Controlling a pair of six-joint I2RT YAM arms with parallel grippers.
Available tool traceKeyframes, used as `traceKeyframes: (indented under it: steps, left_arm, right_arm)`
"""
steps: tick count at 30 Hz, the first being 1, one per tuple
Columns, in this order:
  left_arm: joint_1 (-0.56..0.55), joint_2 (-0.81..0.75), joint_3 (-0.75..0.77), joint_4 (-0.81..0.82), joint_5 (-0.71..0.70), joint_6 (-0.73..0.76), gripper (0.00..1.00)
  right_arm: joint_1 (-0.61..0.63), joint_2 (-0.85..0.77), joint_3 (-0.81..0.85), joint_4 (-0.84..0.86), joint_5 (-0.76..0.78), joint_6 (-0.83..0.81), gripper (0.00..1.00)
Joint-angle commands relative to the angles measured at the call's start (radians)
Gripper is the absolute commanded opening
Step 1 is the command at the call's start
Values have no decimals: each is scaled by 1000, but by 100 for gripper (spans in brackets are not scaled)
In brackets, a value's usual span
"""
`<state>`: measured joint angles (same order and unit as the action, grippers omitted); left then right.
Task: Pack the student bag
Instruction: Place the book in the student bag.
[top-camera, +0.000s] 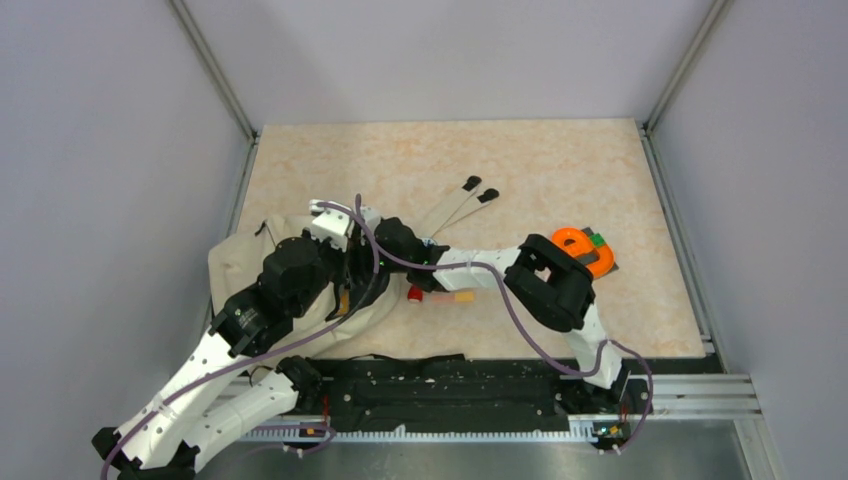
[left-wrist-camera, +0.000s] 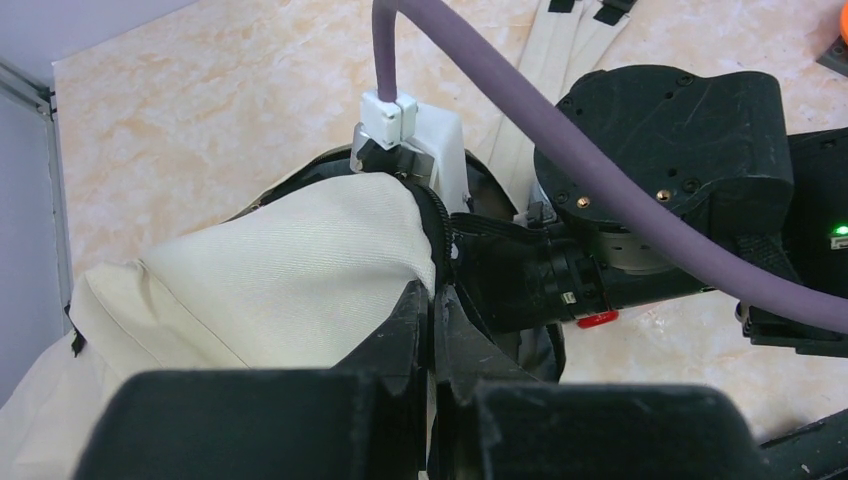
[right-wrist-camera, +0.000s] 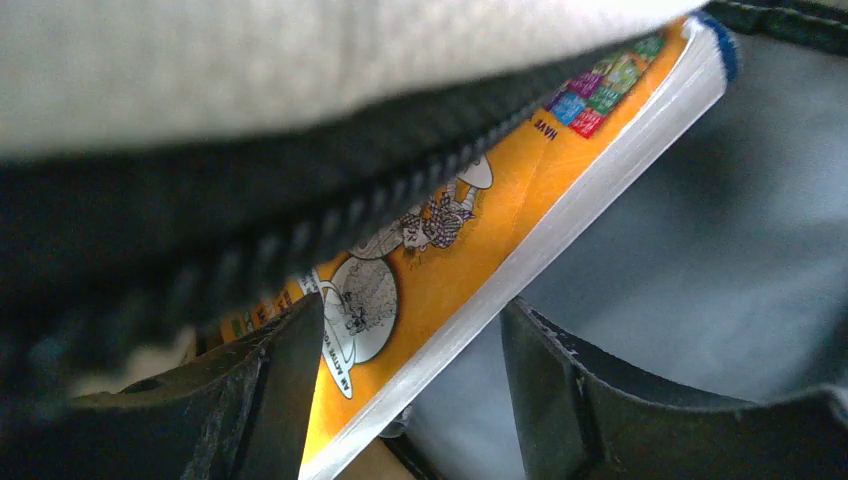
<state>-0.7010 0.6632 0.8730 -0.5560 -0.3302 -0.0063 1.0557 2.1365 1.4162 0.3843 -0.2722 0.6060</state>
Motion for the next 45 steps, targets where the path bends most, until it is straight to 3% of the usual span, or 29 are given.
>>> traceKeyframes:
  steps: [1,9,19,26,34,36,45]
  left_arm:
    - [0,-18,11,111,22,-15,0]
    - [-1,-13,6,109,18,-11,0]
    - [1,-1,5,111,19,-8,0]
    - [1,9,4,111,23,-8,0]
    - [3,36,5,92,-20,-1,0]
    - [3,62,14,72,-54,-1,5]
    - [3,114,54,51,-21,-30,57]
  right_arm:
    - [13,-101,-7,-22,87,-93,64]
    - [15,-80,-1,-1,39,-78,50]
    - [18,64,139,43,-99,-47,37]
    - [19,119,234,62,-151,-97,35]
    - [10,-16,100,39,-98,-150,39]
    - [4,-71,42,37,-70,-171,43]
    - [-101,-335,-218,-14,42,-227,54]
